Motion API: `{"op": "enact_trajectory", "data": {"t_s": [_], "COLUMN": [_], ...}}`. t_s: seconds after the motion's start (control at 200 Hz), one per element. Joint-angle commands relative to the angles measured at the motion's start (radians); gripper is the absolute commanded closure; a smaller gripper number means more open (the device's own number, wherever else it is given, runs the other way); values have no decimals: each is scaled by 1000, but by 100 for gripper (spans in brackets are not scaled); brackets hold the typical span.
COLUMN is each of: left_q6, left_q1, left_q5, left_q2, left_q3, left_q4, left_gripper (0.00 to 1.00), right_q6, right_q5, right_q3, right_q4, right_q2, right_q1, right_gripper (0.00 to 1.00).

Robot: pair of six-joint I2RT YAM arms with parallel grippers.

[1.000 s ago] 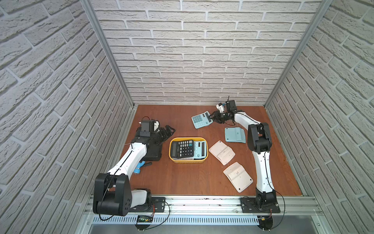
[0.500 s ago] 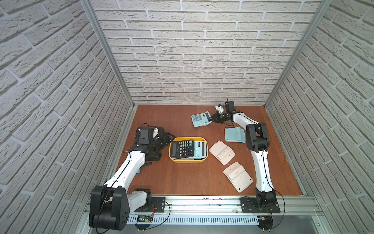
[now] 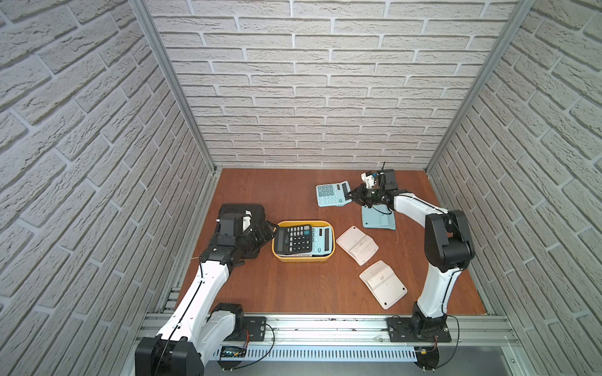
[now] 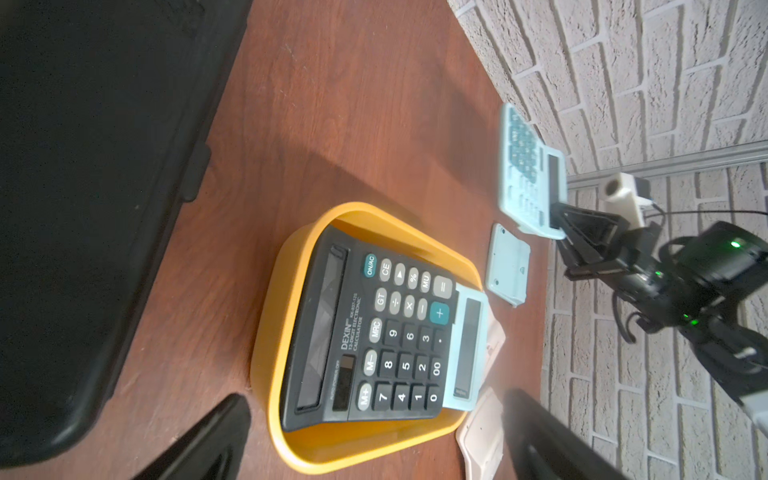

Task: Put the calculator in the storage box
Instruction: Pick up the calculator at the center of the board, then place the calculator in the storage box.

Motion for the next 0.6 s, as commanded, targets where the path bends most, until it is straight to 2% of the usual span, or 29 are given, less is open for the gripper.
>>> {"op": "enact_trajectory", "data": {"t_s": [0.0,0.325,0.595], "left_q6": [11,33,36], "left_q1": [-10,-23,-29], "left_q5": [-15,-52,-76], "left_q2": [-35,-131,-172], "left_q3": [-10,-36,-51], "left_q4": [-29,-102,-116], "left_gripper": [2,2,2], "right_q6": [79,114,171], "right_q5": [2,84,221], "right_q3": [-107,-340,-444], "right_q4": [128,29,-47], "right_q2": [-153,-543,-721], "right_q1": [3,45,161], "right_gripper": [97,97,97]}}
